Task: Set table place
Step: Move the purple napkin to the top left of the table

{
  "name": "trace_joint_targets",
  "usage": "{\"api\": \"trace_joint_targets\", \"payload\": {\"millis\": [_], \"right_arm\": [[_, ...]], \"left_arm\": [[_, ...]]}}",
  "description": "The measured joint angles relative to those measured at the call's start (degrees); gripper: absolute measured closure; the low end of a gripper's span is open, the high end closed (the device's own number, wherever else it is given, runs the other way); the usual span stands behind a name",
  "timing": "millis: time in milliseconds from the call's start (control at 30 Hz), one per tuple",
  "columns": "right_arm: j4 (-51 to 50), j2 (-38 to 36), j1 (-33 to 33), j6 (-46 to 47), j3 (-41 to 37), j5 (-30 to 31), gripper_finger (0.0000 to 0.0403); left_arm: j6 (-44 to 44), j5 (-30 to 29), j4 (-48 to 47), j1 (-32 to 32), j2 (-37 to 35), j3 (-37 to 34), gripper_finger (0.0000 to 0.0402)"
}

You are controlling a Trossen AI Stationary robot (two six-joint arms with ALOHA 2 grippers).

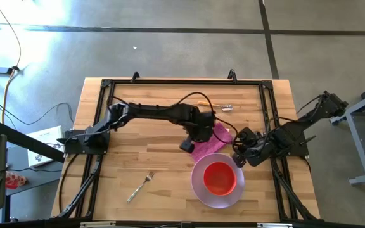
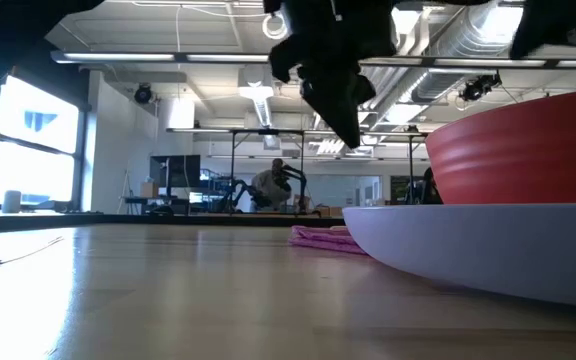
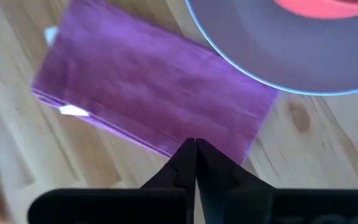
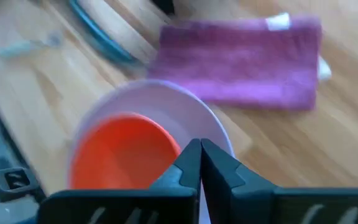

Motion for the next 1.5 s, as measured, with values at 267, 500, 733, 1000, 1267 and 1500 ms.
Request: {"api": "trace_joint_targets", "payload": {"millis": [267, 500, 733, 1000, 1267, 1500], "right_arm": [[-9.75, -0.74, 4.68, -10.01, 18.95, 14.38, 0.0403], [-11.41, -0.70, 6.98, -20.64, 30.19, 21.38, 0.0403], [-11.34, -0.63, 7.27, -23.94, 32.10, 22.39, 0.0403], [-7.67, -0.28, 7.27, -26.83, 31.95, 22.39, 0.0403], [-7.30, -0.28, 7.27, -27.03, 31.93, 22.35, 0.0403], [-6.98, -0.28, 7.27, -27.05, 31.93, 22.26, 0.0403]], "left_arm": [[0.04, 0.17, 7.11, 0.11, 2.28, 0.12, 0.0402], [-0.06, -0.51, 12.11, -0.02, 5.94, 0.01, 0.0402], [0.38, -1.88, 13.35, 0.15, 8.88, -0.19, 0.0402], [0.45, -2.56, 14.46, 0.97, 12.63, -0.09, 0.0402], [0.00, -7.85, 8.37, 1.66, 13.43, 0.33, 0.0401], [-0.05, -16.26, -4.62, 5.07, 12.85, 0.17, 0.0401]]}}
